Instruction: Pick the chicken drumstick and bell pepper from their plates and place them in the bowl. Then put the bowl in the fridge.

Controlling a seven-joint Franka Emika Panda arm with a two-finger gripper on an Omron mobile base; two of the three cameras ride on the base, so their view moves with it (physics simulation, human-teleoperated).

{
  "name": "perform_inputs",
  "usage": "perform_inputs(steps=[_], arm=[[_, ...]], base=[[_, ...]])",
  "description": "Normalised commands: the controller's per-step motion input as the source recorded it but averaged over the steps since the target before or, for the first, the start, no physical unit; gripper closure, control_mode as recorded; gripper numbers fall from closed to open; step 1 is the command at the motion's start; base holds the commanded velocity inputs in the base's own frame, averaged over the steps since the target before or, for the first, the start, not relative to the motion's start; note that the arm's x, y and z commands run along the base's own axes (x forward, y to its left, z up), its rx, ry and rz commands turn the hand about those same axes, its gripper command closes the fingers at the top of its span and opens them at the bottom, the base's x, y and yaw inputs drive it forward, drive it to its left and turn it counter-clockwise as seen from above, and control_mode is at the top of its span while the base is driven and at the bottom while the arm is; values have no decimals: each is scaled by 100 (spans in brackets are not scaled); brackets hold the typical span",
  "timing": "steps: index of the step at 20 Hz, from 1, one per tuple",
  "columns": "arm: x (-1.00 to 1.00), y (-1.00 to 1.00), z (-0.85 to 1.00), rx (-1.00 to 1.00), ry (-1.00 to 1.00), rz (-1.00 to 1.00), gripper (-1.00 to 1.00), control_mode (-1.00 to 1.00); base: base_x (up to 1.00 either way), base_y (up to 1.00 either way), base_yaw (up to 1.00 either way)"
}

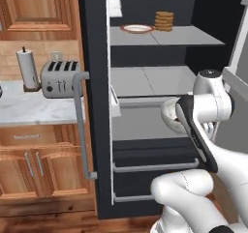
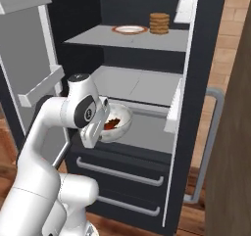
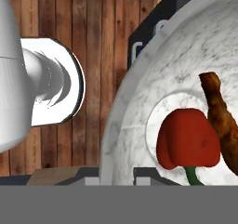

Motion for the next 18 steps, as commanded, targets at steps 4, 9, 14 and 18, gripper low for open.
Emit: perform_inputs(steps=[4, 9, 14, 18], arm=[[0, 0, 0, 0, 0, 0, 100, 100], [0, 0, 0, 0, 0, 0, 100, 100], [0, 0, 0, 0, 0, 0, 100, 100], [0, 0, 0, 0, 0, 0, 100, 100]], base=[[55, 0, -4], [51, 0, -3], [46, 0, -5], [18, 0, -1]])
